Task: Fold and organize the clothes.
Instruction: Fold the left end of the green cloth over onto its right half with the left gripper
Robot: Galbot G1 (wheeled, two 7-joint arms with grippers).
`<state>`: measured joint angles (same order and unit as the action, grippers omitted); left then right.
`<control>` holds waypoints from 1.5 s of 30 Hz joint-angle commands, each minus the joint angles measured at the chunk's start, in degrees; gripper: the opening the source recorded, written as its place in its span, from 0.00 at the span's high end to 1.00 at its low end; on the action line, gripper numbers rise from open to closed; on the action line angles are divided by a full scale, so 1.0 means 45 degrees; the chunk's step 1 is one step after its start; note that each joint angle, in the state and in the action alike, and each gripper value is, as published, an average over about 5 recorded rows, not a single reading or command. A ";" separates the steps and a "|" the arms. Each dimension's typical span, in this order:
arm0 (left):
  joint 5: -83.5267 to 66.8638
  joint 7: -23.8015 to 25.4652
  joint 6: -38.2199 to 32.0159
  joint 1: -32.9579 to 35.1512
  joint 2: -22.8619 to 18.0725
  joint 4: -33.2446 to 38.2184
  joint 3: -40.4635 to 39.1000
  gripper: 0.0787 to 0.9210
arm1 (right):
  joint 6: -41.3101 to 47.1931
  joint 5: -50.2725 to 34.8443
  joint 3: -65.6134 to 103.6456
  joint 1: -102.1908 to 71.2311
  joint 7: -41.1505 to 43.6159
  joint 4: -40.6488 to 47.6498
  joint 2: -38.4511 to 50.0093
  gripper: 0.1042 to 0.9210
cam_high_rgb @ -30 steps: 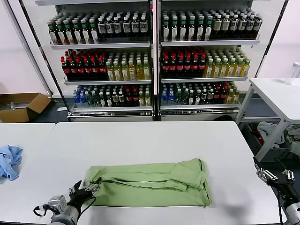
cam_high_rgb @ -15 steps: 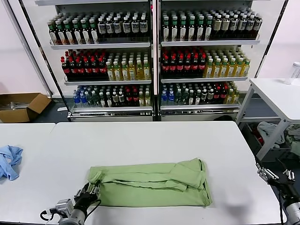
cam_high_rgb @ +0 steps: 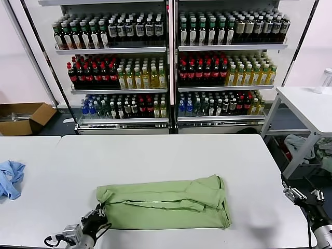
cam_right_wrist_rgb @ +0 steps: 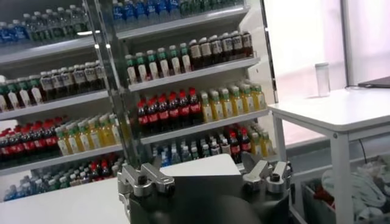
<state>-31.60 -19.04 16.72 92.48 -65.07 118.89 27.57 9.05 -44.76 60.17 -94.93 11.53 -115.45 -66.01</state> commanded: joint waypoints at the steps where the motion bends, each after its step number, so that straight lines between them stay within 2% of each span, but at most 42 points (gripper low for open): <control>1: -0.0437 0.1631 -0.0858 0.0856 0.1154 -0.0132 0.4193 0.98 | -0.0023 -0.0085 0.0064 -0.0029 -0.0008 0.0000 0.0037 0.12; 6: -0.1293 0.3717 -0.1547 0.1179 0.3336 -0.2740 0.7661 0.98 | -0.0033 -0.0121 0.0014 0.0047 -0.0015 0.0051 0.0093 0.12; 10: -0.1369 0.4557 -0.2003 0.0723 0.4780 -0.4092 0.8476 0.98 | 0.0011 -0.0048 -0.0167 0.0169 -0.0012 -0.0059 0.0050 0.12; 13: -0.1459 0.4590 -0.1596 0.0234 0.5135 -0.3546 0.8288 0.98 | 0.0069 0.0003 -0.0177 0.0166 0.0085 -0.0200 0.0036 0.12; 16: -0.1448 0.4411 -0.0937 -0.0238 0.4832 -0.2138 0.7446 0.98 | 0.0098 0.0009 -0.0081 0.0065 0.0209 -0.0320 0.0029 0.12; 21: -0.1261 0.3814 -0.0328 -0.0746 0.3744 0.0386 0.5054 0.98 | 0.0034 0.0108 0.0040 -0.0145 0.0248 -0.0358 -0.0072 0.12; 27: -0.0992 0.2834 0.0030 -0.1220 0.3021 0.2123 0.1996 0.98 | -0.0019 0.0289 0.0130 -0.0291 0.0293 -0.0364 -0.0272 0.12; 34: 0.0053 0.2678 0.0265 -0.1777 0.2448 0.1805 -0.0744 0.98 | -0.0048 0.0366 0.0120 -0.0290 0.0300 -0.0324 -0.0371 0.12; 45: 0.1751 0.3294 0.0123 -0.1812 0.1289 0.0238 -0.2811 0.98 | -0.0071 0.0371 0.0166 -0.0273 0.0292 -0.0200 -0.0376 0.12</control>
<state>-30.54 -5.63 16.93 85.35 -55.26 123.01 27.77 8.75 -43.19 60.83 -96.10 12.82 -116.41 -67.66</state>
